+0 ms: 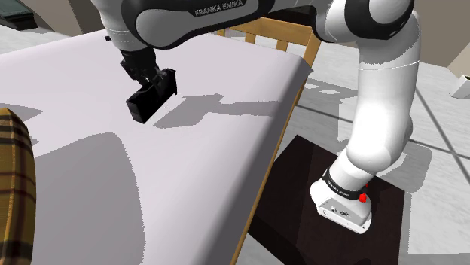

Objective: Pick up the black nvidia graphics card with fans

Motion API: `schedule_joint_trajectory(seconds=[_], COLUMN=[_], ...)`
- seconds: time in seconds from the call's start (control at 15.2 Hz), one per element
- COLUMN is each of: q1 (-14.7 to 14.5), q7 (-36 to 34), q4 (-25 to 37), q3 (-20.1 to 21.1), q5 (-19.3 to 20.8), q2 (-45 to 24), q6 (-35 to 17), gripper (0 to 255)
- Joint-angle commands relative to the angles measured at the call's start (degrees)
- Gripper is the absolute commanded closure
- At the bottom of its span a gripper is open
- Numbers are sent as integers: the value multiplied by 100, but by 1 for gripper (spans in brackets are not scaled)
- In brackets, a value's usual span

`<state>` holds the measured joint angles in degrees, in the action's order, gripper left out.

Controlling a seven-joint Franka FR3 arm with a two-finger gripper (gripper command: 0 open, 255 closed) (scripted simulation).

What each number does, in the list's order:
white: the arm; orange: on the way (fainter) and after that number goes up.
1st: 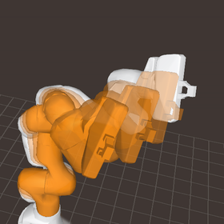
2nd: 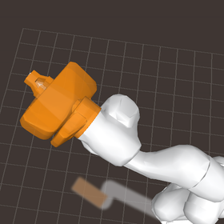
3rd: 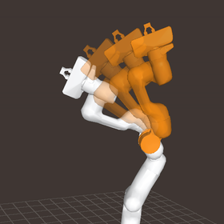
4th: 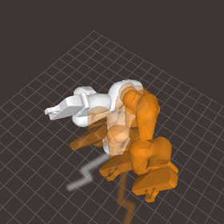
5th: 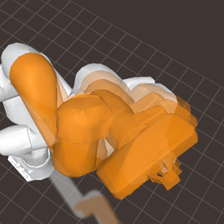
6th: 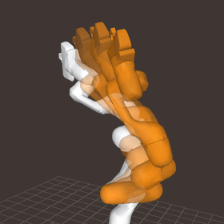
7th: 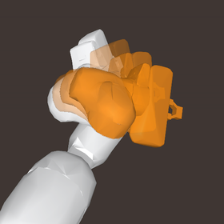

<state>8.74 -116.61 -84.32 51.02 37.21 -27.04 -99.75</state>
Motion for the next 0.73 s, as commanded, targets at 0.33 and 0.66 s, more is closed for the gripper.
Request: schedule_joint_trajectory(seconds=[0.33, 0.66], q1=[-123, -208], q7=[187, 267], q4=[524, 798], q3=[26, 24], q5=[-61, -64], q2=[31, 18], q6=[483, 717], gripper=[255, 255])
